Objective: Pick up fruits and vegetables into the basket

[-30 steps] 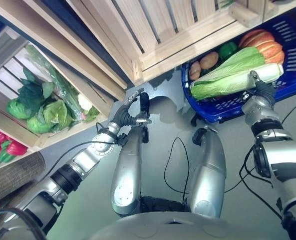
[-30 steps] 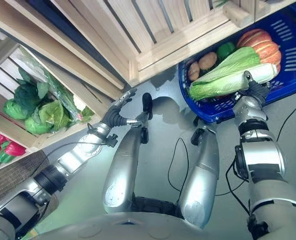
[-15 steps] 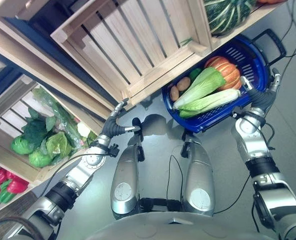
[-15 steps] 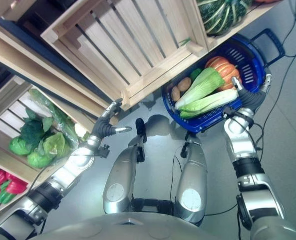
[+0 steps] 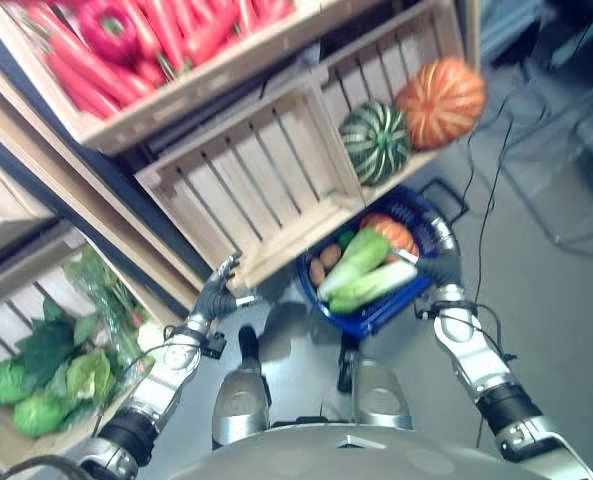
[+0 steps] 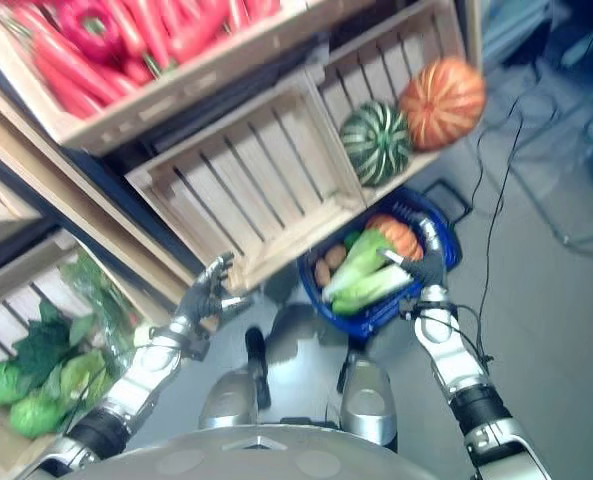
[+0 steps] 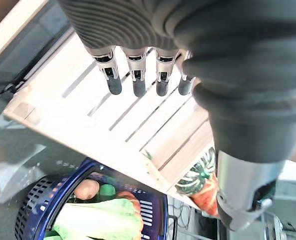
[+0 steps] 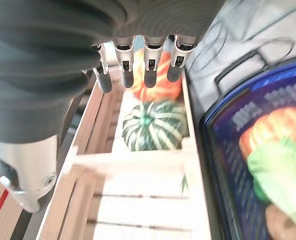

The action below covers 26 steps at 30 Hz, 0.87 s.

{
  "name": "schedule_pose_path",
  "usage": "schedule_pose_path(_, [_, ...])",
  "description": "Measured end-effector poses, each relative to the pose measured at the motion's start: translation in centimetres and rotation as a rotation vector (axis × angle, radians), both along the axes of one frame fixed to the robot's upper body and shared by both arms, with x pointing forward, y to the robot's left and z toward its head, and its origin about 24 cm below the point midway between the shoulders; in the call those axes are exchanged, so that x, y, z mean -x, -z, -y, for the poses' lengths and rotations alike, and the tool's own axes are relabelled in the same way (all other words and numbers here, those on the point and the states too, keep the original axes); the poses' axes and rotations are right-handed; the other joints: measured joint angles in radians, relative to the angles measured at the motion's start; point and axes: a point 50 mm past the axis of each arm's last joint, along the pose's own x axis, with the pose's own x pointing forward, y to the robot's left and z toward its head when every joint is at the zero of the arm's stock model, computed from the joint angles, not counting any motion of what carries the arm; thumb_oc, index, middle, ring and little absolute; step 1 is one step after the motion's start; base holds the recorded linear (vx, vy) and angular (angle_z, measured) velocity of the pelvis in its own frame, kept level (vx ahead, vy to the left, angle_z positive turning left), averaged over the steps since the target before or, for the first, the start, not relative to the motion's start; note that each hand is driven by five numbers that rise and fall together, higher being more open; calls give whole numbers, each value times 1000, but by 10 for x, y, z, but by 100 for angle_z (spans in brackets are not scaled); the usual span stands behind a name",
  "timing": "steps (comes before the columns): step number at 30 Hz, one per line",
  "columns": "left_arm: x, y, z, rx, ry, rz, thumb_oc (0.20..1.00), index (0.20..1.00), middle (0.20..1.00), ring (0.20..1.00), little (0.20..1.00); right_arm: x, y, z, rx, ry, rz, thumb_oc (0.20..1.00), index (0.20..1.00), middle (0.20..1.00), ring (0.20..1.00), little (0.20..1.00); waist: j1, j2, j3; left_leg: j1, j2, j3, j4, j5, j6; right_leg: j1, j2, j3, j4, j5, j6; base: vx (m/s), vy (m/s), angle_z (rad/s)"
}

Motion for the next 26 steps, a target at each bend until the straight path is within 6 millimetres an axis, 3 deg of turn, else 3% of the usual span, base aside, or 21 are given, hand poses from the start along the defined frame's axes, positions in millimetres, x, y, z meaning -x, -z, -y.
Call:
schedule_pose_path(2, [9, 17, -1, -21, -5, -102, 1000, 1000, 1000, 1000, 1000, 13, 28, -10, -76, -34, -177, 1000, 1000, 1000, 1000, 1000, 3, 2, -38, 36, -2, 0, -22, 0, 0, 42, -3, -9, -32, 3, 6, 42, 80, 6])
schedule_pose_path(5, [18, 30, -1, -42, -1, -173, 1000, 1000, 1000, 1000, 1000, 32, 56, -19, -142, -67, -346, 1000, 1000, 1000, 1000, 1000, 4, 5, -68, 42, -2, -3, -22, -3, 0, 64, 0, -19, -51, 7, 9, 15, 78, 8])
schedule_pose_path(12, [38, 66, 6, -62, -6, -384, 1000, 1000, 1000, 1000, 1000, 87, 114, -15, -227, -48, -765, 1000, 1000, 1000, 1000, 1000, 6, 28, -109, 70, -3, -13, -22, -3, 0, 113, 5, -34, -86, 20, 9, 13, 67, 5])
schedule_pose_path(18, [69, 96, 16, -24, 51, -645, 1000, 1000, 1000, 1000, 1000, 120, 136, -16, -351, -62, -976, 1000, 1000, 1000, 1000, 1000, 6, 47, -164, 77, 2, -12, -27, -11, 3, 124, 7, -32, -87, 17, 13, 16, 37, -1])
schedule_pose_path(26, [83, 109, 16, 7, 97, -845, 1000, 1000, 1000, 1000, 1000, 128, 142, -16, -418, -82, -1107, 1000, 1000, 1000, 1000, 1000, 7, 59, -196, 94, 1, -13, -27, -11, 3, 141, 9, -33, -87, 17, 13, 50, 27, 1])
